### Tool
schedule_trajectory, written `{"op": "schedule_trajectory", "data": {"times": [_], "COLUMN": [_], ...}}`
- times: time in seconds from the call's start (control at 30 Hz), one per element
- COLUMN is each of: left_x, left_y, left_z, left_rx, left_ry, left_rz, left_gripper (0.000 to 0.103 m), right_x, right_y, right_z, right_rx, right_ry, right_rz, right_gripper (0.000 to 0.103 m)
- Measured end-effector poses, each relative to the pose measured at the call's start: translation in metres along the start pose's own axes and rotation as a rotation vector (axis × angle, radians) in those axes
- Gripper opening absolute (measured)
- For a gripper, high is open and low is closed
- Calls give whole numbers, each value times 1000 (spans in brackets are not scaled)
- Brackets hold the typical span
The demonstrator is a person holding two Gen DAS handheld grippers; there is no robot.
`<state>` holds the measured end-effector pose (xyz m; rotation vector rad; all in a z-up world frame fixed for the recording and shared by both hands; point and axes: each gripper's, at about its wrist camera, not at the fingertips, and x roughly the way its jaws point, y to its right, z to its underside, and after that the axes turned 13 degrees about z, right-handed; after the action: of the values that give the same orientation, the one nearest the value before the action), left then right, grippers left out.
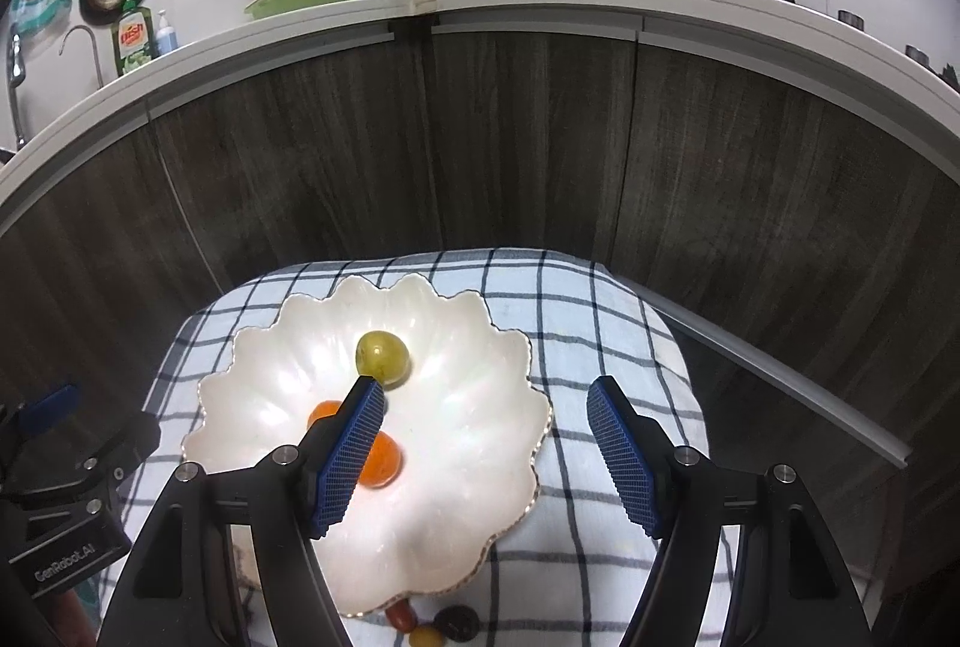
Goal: Organize fruits
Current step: 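Withdraw both open tools from the bowl toward the loose fruits on the cloth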
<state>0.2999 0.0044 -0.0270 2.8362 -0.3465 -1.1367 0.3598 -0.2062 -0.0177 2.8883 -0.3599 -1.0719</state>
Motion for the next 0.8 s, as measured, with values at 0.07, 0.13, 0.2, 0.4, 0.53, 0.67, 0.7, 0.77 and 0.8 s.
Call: {"op": "schedule_trajectory", "data": {"times": [0.07, 0.13, 0.2, 0.4, 0.53, 0.67, 0.7, 0.77, 0.8], "left_x": [-3, -6, -9, -18, -23, -27, -28, -30, -30], "left_y": [0, -1, -1, -2, -3, -5, -6, -7, -7], "left_z": [1, 3, 5, 11, 15, 21, 22, 26, 26], "left_rx": [1, 4, 6, 15, 24, 31, 33, 40, 41], "left_ry": [4, 6, 8, 8, 11, 11, 12, 12, 12], "left_rz": [0, 2, 3, 15, 20, 30, 32, 34, 35], "left_gripper": [91, 91, 91, 91, 91, 91, 91, 91, 91], "right_x": [-3, -5, -10, -19, -26, -33, -34, -38, -38], "right_y": [1, 0, 1, 3, 3, 2, 1, 1, 1], "right_z": [2, 4, 6, 14, 21, 28, 30, 33, 34], "right_rx": [4, 5, 8, 31, 33, 34, 34, 35, 36], "right_ry": [-1, 0, 3, -7, -7, -9, -10, -10, -10], "right_rz": [3, 6, 10, 21, 37, 50, 53, 61, 62], "right_gripper": [71, 71, 71, 71, 71, 71, 71, 71, 71]}}
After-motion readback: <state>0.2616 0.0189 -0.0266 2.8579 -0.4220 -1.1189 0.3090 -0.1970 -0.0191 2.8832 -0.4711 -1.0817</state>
